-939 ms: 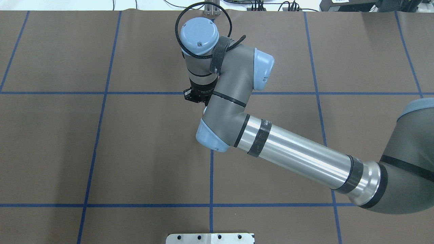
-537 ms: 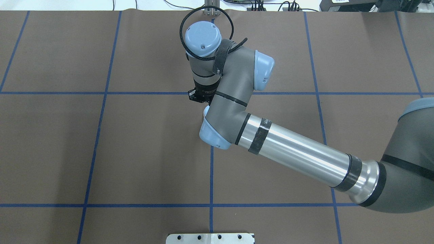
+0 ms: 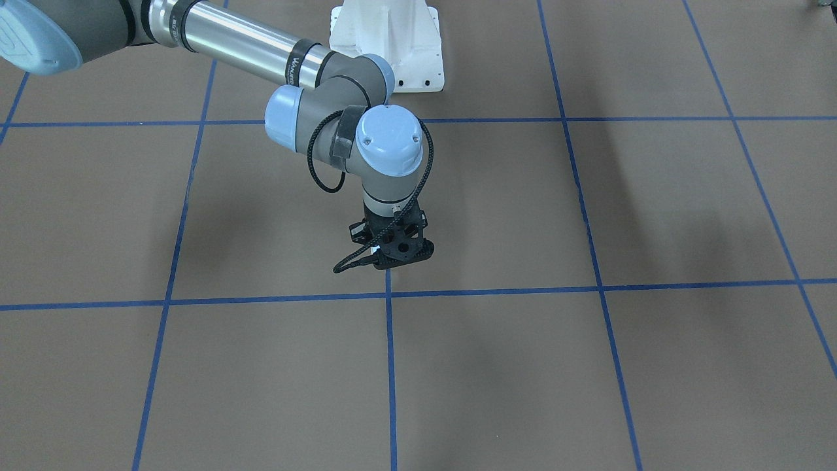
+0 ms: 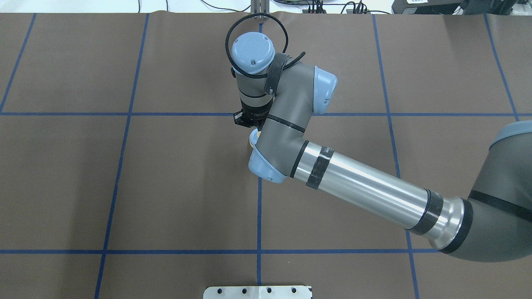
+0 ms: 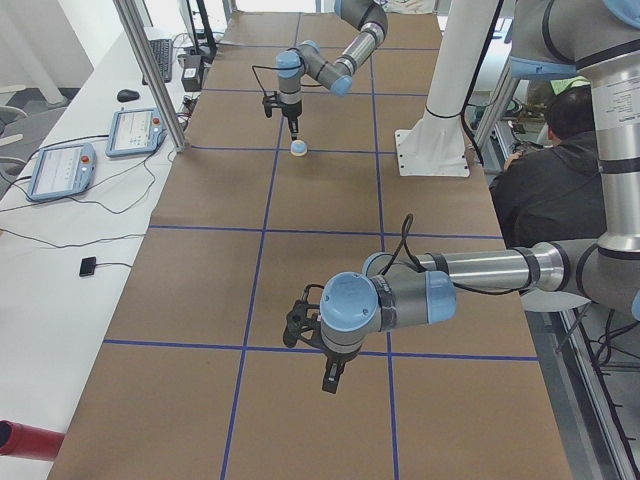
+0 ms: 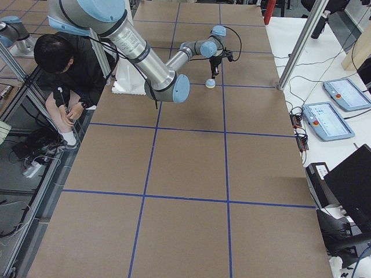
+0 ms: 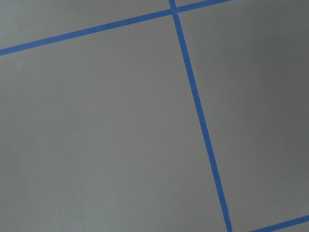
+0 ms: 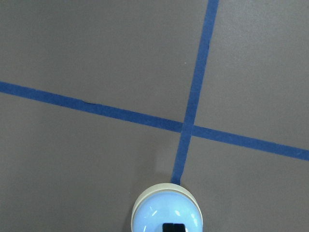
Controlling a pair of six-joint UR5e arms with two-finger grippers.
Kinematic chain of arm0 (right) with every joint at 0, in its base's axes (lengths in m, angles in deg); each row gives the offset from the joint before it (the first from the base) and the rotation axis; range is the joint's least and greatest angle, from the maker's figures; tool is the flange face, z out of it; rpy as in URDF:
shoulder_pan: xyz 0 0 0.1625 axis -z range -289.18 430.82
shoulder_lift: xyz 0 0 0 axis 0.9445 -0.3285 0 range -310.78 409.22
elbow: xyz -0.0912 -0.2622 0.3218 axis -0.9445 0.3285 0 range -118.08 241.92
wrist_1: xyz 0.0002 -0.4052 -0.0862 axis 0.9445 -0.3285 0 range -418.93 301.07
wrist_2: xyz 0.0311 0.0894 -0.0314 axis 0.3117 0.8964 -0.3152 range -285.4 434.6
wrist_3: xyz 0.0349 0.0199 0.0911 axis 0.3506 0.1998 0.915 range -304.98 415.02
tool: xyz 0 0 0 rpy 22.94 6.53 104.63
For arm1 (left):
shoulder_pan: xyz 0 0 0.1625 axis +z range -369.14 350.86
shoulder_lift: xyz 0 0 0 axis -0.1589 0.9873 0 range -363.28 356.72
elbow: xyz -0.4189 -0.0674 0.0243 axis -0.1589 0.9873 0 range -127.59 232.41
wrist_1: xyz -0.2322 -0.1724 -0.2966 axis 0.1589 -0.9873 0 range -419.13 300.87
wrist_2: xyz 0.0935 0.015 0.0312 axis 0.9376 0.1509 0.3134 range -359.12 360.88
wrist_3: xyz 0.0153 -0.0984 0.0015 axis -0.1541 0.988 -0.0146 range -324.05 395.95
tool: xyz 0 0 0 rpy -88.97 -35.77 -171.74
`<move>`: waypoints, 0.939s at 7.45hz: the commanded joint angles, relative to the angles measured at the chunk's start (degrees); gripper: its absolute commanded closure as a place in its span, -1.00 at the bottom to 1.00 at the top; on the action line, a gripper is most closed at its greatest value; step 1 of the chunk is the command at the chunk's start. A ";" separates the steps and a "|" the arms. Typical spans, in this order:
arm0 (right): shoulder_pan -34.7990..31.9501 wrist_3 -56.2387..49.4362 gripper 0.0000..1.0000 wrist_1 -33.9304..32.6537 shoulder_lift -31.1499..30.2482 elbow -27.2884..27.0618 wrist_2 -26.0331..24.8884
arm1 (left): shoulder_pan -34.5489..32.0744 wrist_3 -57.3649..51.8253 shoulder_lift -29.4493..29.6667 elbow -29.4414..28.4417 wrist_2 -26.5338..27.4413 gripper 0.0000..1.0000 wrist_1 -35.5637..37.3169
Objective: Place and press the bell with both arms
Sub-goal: 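Press down on the bell's button with the right gripper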
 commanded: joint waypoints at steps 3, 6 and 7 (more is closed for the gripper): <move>0.95 0.27 1.00 0.06 -0.40 0.12 0.01 | 0.00 -0.05 0.00 0.00 0.07 -1.00 0.02; 1.56 0.36 1.00 0.06 -0.66 0.12 0.01 | 0.00 -0.05 0.00 0.00 0.07 -1.00 0.02; 1.56 0.27 1.00 0.06 -0.66 0.12 0.01 | 0.00 -0.05 0.00 -0.09 -0.01 -1.00 0.02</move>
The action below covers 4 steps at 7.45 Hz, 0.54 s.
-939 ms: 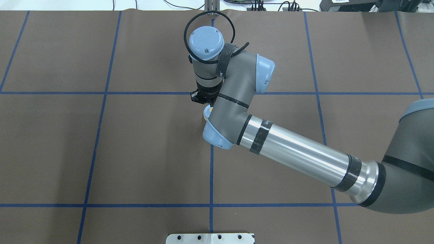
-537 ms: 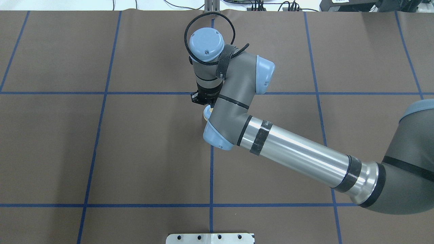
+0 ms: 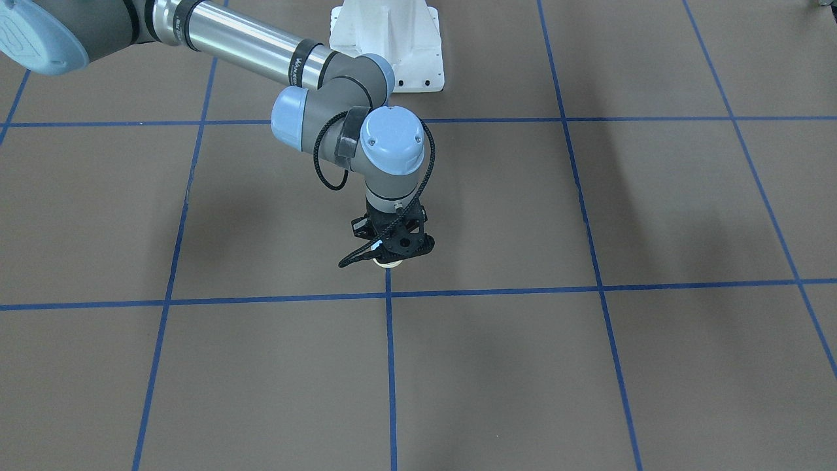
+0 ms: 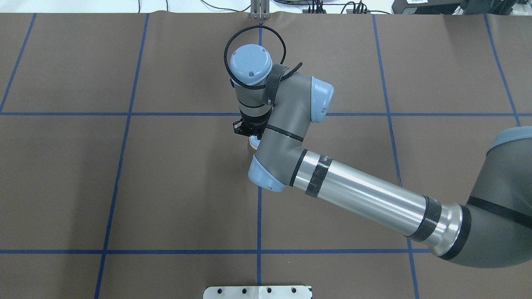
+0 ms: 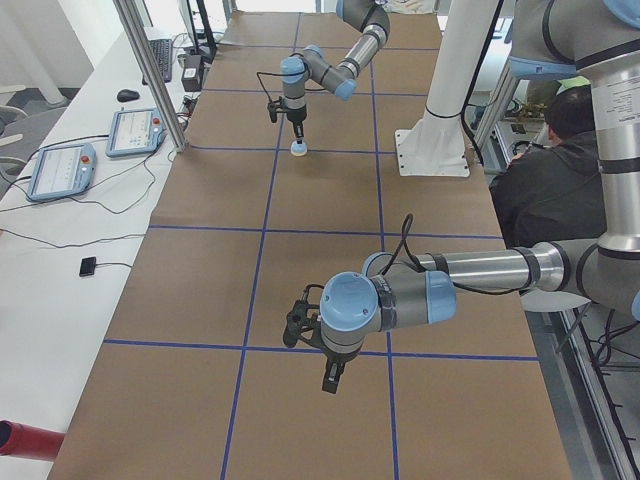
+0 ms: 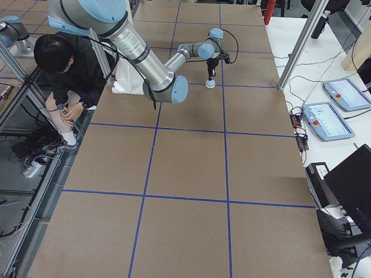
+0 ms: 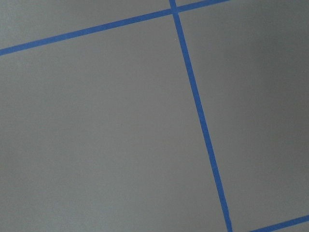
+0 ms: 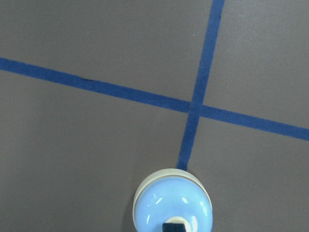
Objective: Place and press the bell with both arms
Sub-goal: 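Press down on the bell's button with the right gripper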
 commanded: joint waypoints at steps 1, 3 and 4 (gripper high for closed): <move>0.05 -0.06 1.00 -0.02 0.16 -0.16 0.10 | 0.00 0.00 0.00 -0.08 0.04 -1.00 0.00; -1.35 -0.15 1.00 -0.28 0.34 -2.00 2.37 | 0.00 0.00 0.00 -0.08 0.04 -1.00 0.00; -3.10 -0.24 1.00 -0.37 0.25 -3.66 4.39 | 0.09 0.17 0.00 0.01 -0.05 -1.00 0.00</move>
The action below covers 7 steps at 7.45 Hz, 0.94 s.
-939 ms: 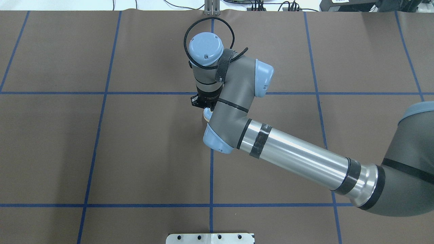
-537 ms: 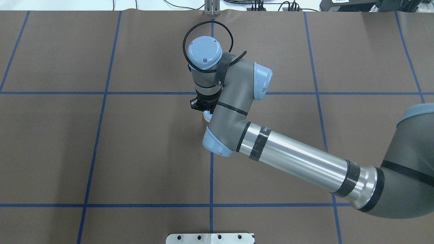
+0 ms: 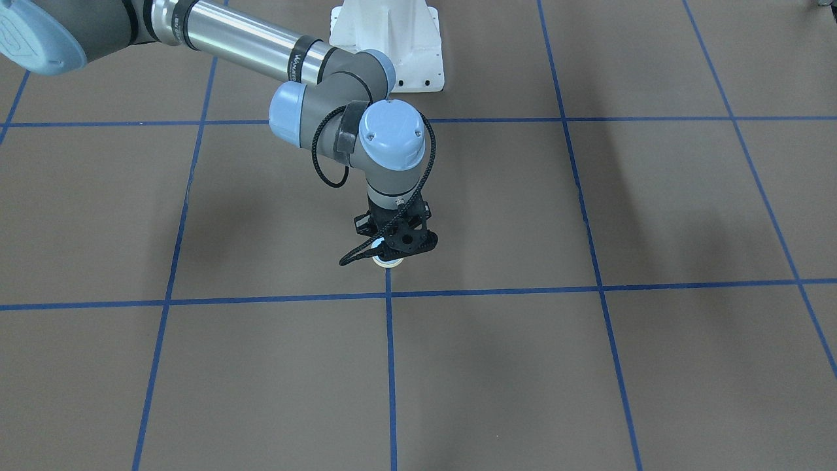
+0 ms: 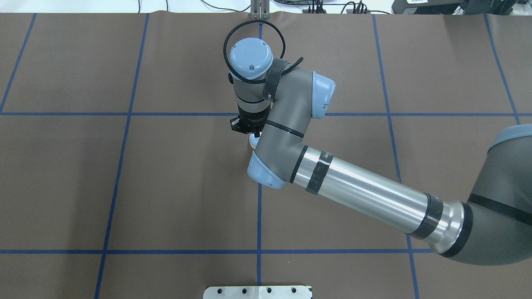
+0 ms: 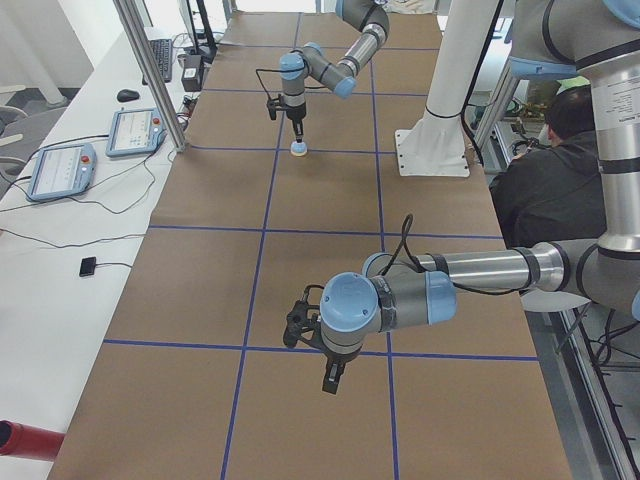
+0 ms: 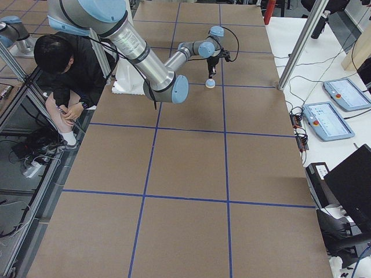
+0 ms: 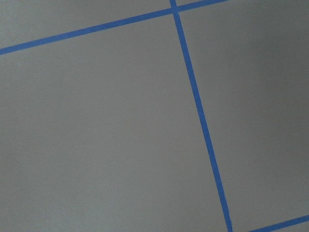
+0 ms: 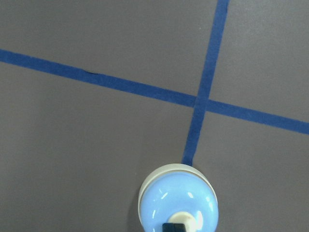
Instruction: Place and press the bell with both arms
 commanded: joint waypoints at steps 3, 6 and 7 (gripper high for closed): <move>-10.91 -2.02 0.11 -0.15 -1.25 -4.99 9.14 | 0.25 7.05 0.26 0.25 -0.07 -1.00 -3.23; -17.60 -4.84 -0.97 -0.15 -9.66 -14.02 9.69 | 1.91 16.82 0.96 0.68 0.02 -1.00 -8.96; -19.79 -8.94 -0.97 -0.32 -12.56 -15.97 9.95 | 4.10 19.62 1.31 2.25 0.19 -1.00 -8.88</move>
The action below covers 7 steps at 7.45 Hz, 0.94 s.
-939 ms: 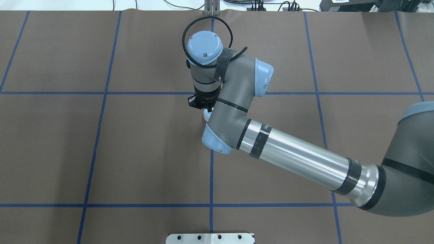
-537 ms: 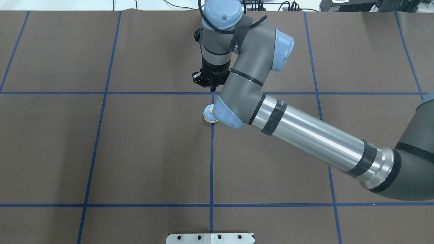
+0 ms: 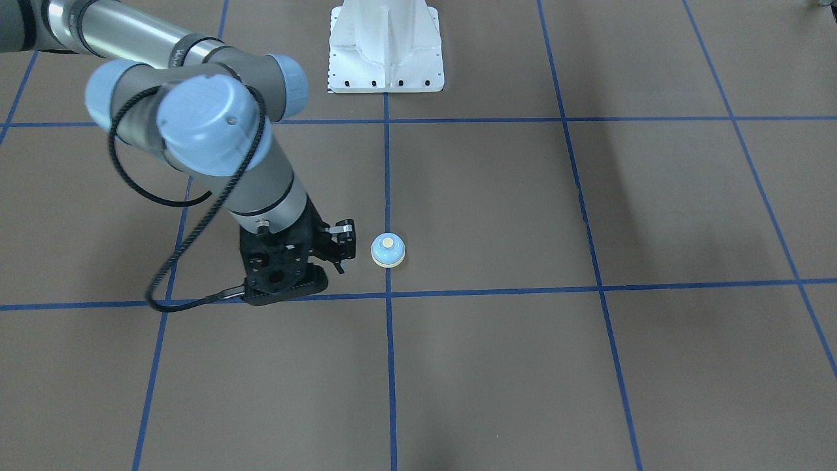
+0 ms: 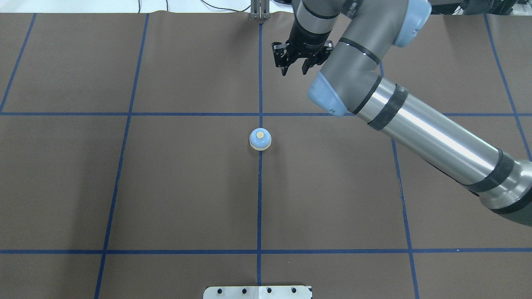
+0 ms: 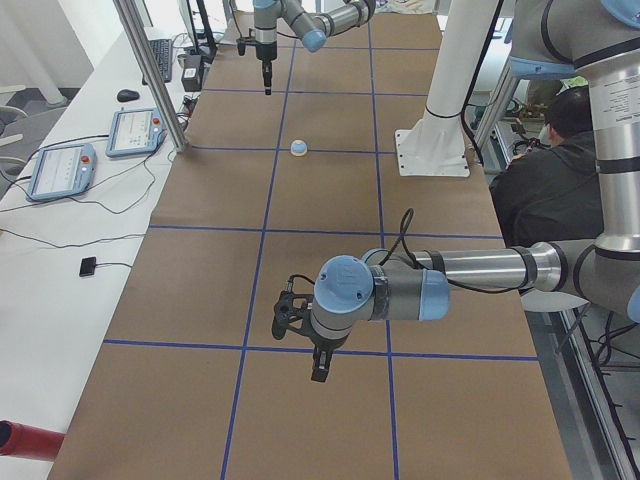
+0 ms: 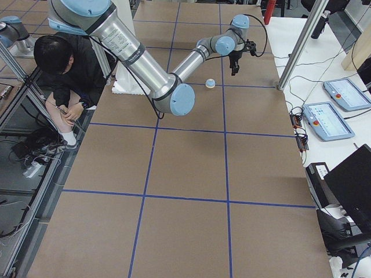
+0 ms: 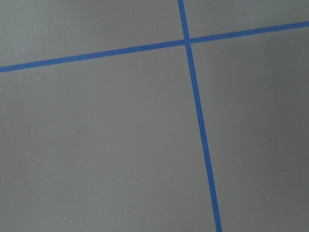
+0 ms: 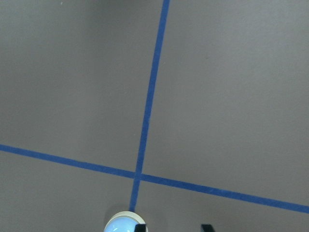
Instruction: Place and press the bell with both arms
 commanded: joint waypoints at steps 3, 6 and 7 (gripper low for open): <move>-11.93 -18.41 -0.97 -0.13 -13.74 -7.07 5.67 | 9.65 11.44 1.65 4.62 1.45 -1.00 -0.50; -21.96 -35.19 -0.98 -0.13 -30.23 -12.49 9.65 | 11.16 11.02 1.57 4.44 2.34 -1.00 -1.11; -24.43 -44.82 -0.98 -0.05 -35.08 -12.61 9.65 | 11.07 11.10 1.65 3.83 2.34 -1.00 -1.64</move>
